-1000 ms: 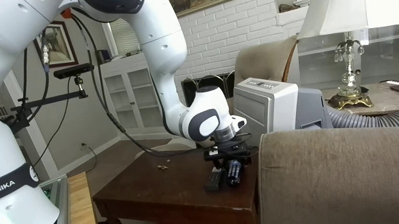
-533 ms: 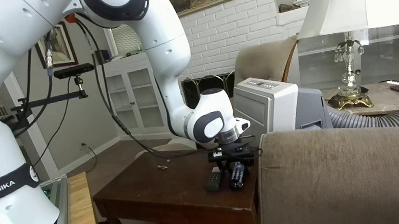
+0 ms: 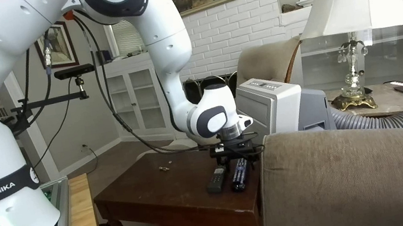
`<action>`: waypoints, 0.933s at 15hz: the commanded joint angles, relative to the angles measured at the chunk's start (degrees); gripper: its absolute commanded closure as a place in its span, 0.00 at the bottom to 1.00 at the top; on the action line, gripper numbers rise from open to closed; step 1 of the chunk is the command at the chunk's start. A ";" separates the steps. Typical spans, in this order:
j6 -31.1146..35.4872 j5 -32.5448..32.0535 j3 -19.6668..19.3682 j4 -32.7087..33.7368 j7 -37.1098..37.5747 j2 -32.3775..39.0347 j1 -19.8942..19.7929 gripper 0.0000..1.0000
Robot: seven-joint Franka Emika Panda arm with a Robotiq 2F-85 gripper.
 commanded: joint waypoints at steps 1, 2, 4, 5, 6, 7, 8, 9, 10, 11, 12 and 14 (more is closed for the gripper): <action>-1.82 -2.49 4.13 -6.04 -0.05 -6.63 -3.43 0.00; -2.22 -2.58 6.49 -7.87 -1.12 -8.83 -5.35 0.00; -2.64 -2.35 10.16 -10.31 -2.50 -11.84 -8.18 0.00; -3.07 -2.01 12.03 -11.70 -3.22 -13.86 -9.60 0.00; -3.01 -1.32 13.42 -12.25 -3.47 -14.93 -10.53 0.00; -2.50 -0.14 14.13 -12.44 -2.36 -16.19 -10.84 0.00; -1.92 0.88 15.60 -12.45 -1.75 -16.70 -11.93 0.00; -1.81 2.17 16.79 -12.00 -0.62 -17.25 -12.52 0.00; -1.24 3.46 17.22 -11.33 1.35 -17.52 -12.23 0.00; -1.63 4.91 18.69 -10.50 3.10 -17.51 -12.80 0.00; -1.82 6.70 20.09 -9.79 5.14 -17.53 -13.15 0.00; -1.45 9.41 21.58 -8.51 9.34 -17.65 -12.57 0.00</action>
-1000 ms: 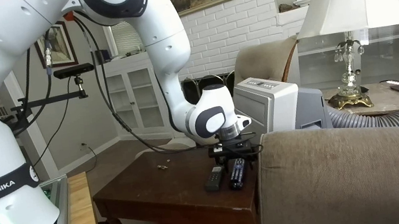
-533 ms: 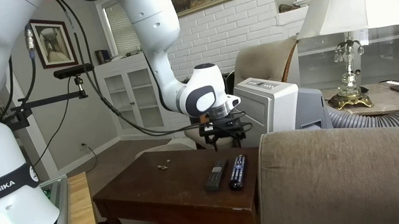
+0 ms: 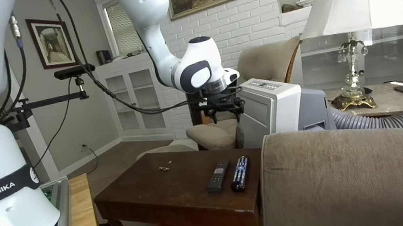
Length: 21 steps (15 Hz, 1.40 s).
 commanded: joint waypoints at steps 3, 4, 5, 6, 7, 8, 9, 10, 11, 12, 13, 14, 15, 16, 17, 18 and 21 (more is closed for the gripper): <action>1.69 5.09 0.82 3.97 10.90 -1.40 3.39 0.00; 2.99 4.79 -1.33 5.26 13.09 -1.77 5.64 0.00; 3.63 4.22 -4.04 6.80 15.13 -2.04 8.26 0.00; 4.37 3.68 -7.94 8.98 17.39 -2.07 11.72 0.00; 3.92 3.20 -11.16 11.02 18.91 -1.98 14.51 0.00; 3.82 3.12 -14.81 13.67 20.83 -0.91 17.71 0.00; 3.08 2.95 -17.89 15.94 22.44 -0.21 20.49 0.00; 1.66 2.53 -19.35 17.87 22.83 0.64 21.92 0.00; 0.73 2.06 -18.22 18.75 21.51 1.41 21.40 0.00; 2.48 2.54 -17.32 14.95 20.95 -1.02 20.03 0.00; 1.91 2.50 -17.73 16.05 21.01 -0.51 20.82 0.00; 1.72 2.49 -17.76 16.64 21.01 -0.06 21.12 0.00; 1.71 2.48 -17.76 16.95 21.02 0.28 21.20 0.00; 1.71 2.45 -17.80 17.12 21.02 0.53 21.19 0.00; 1.71 2.44 -17.85 17.25 21.02 0.70 21.17 0.00; 1.71 2.44 -17.89 17.39 21.02 0.81 21.17 0.00; 5.22 4.39 -22.45 19.42 27.89 2.37 26.25 0.00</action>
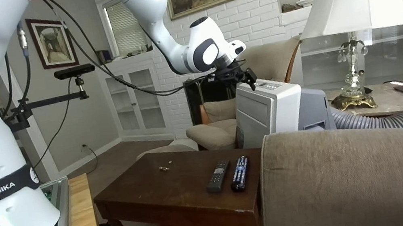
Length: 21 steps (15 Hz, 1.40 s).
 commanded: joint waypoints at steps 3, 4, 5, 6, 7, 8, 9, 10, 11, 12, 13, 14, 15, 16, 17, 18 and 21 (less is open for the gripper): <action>4.32 3.01 -13.61 4.10 14.86 2.56 13.18 0.00; 4.29 3.48 -16.76 5.01 17.68 3.32 16.04 0.00; 3.99 3.76 -19.36 5.95 20.19 3.99 18.41 0.00; 4.01 4.31 -22.11 7.48 23.07 5.46 20.93 0.00; 3.64 4.84 -24.61 8.90 25.69 6.54 23.10 0.00; 3.29 5.38 -27.12 10.48 28.18 7.69 25.15 0.00; 3.06 6.07 -29.88 12.09 30.86 9.16 27.19 0.00; 2.62 6.98 -32.14 14.46 33.75 11.21 28.70 0.00; 1.65 7.58 -33.91 16.59 35.93 12.61 29.77 0.00; 0.79 8.27 -35.98 19.13 38.50 14.64 30.85 0.00; -0.18 8.70 -37.77 21.04 40.73 16.13 31.68 0.00; -1.38 9.10 -39.57 23.27 43.06 17.96 32.30 0.00; -3.20 9.53 -40.73 26.14 45.49 20.27 32.37 0.00; -5.10 9.59 -41.79 28.50 47.61 21.91 32.32 0.00; -7.04 9.53 -42.15 31.54 49.39 23.94 31.71 0.00; -8.82 8.87 -42.20 34.30 51.02 25.65 30.81 0.00; -13.13 6.62 -41.64 42.30 55.55 30.45 28.05 0.00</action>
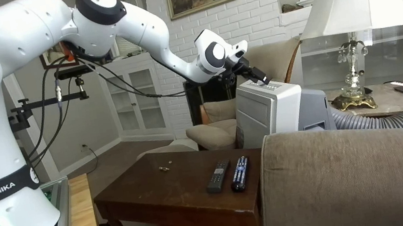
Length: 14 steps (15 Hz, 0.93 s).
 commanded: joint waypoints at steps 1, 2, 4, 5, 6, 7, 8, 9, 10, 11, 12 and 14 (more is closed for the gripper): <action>-5.06 -1.21 -0.67 13.74 6.54 8.37 -3.50 0.19; -5.82 -1.72 -0.68 16.29 7.86 9.77 -4.20 0.28; -7.37 0.13 -2.00 21.32 8.76 12.56 -4.76 0.43; -7.95 -0.07 -2.45 23.34 9.53 13.34 -5.20 0.49; -8.44 -0.17 -2.98 25.17 10.16 14.10 -5.56 0.55; -8.98 -0.17 -3.46 26.77 11.01 14.80 -5.83 0.63; -9.59 -0.31 -3.98 28.22 11.44 15.07 -6.10 0.69; -10.07 -0.40 -4.69 29.32 12.25 15.67 -6.27 0.78; -10.76 -0.48 -5.22 30.39 12.80 16.11 -6.53 0.84; -11.50 -0.51 -5.69 31.18 13.29 16.57 -6.86 0.92; -12.04 -0.56 -6.17 31.89 13.77 17.06 -7.14 0.98; -12.75 -5.12 -4.22 32.78 16.14 16.80 -8.78 1.00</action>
